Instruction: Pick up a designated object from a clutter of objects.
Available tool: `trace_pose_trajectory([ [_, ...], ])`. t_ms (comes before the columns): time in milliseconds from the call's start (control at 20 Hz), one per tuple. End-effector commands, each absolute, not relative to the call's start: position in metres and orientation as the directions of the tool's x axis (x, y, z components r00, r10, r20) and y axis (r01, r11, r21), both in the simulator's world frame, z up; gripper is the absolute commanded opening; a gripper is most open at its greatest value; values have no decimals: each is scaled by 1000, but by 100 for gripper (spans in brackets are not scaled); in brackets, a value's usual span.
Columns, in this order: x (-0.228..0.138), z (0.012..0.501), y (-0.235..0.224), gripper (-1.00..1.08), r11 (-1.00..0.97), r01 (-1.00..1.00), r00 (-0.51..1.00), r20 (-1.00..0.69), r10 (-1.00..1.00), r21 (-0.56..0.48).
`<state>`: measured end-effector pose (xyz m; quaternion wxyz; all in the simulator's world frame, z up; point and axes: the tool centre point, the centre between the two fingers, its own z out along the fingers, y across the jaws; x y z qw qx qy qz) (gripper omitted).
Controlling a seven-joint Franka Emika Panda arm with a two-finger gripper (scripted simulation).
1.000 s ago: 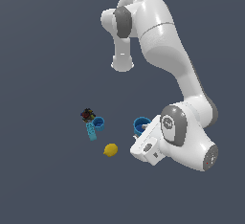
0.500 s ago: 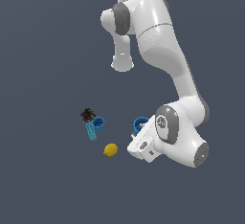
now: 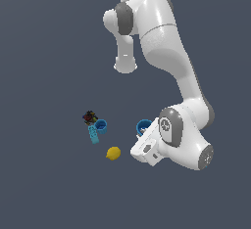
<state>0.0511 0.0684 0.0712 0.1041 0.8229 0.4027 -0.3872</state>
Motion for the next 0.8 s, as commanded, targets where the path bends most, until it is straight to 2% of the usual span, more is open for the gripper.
trace_pose_trajectory([
  [0, 51, 71, 68, -100, -655, 743, 375, -722, 581, -141],
  [400, 49, 80, 67, -100, -654, 743, 376, -721, 582, -140],
  [750, 43, 113, 62, -100, -654, 743, 376, -721, 582, -140],
])
